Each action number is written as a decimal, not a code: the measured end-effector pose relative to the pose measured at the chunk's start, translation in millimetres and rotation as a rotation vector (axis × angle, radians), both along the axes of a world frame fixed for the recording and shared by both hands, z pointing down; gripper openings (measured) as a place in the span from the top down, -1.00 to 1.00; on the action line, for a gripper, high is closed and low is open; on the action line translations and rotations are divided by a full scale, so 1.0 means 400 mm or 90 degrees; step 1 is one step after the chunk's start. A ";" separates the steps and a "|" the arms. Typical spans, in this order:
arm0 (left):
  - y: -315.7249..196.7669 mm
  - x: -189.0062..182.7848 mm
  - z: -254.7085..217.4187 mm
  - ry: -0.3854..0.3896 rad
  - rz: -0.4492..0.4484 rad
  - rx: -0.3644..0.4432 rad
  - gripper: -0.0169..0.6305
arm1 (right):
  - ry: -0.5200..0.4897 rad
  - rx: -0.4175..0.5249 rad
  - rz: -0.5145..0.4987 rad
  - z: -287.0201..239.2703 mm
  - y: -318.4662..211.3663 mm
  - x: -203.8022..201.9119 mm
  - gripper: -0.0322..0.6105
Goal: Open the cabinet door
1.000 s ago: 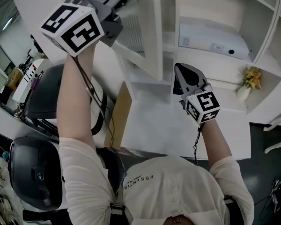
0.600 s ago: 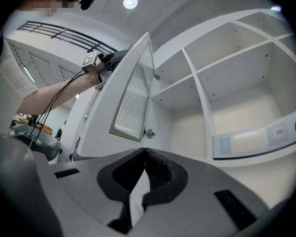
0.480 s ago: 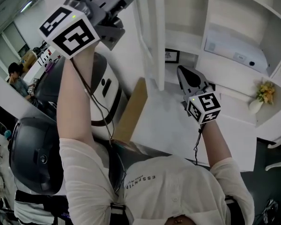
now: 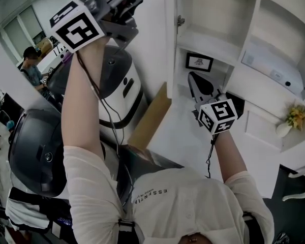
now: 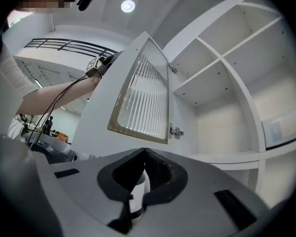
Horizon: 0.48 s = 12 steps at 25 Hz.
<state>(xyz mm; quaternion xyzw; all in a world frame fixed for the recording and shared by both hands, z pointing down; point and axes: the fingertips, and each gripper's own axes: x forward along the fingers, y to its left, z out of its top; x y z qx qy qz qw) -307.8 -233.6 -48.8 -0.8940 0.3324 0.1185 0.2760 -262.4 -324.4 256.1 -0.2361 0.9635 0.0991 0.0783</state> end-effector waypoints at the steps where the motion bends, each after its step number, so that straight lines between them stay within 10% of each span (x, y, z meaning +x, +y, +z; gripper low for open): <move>1: 0.001 -0.005 -0.001 -0.003 0.004 0.000 0.68 | 0.000 0.002 -0.006 -0.001 0.002 -0.009 0.85; 12: 0.032 -0.141 -0.004 0.031 0.023 -0.007 0.66 | 0.024 0.021 -0.040 0.013 0.037 -0.089 0.85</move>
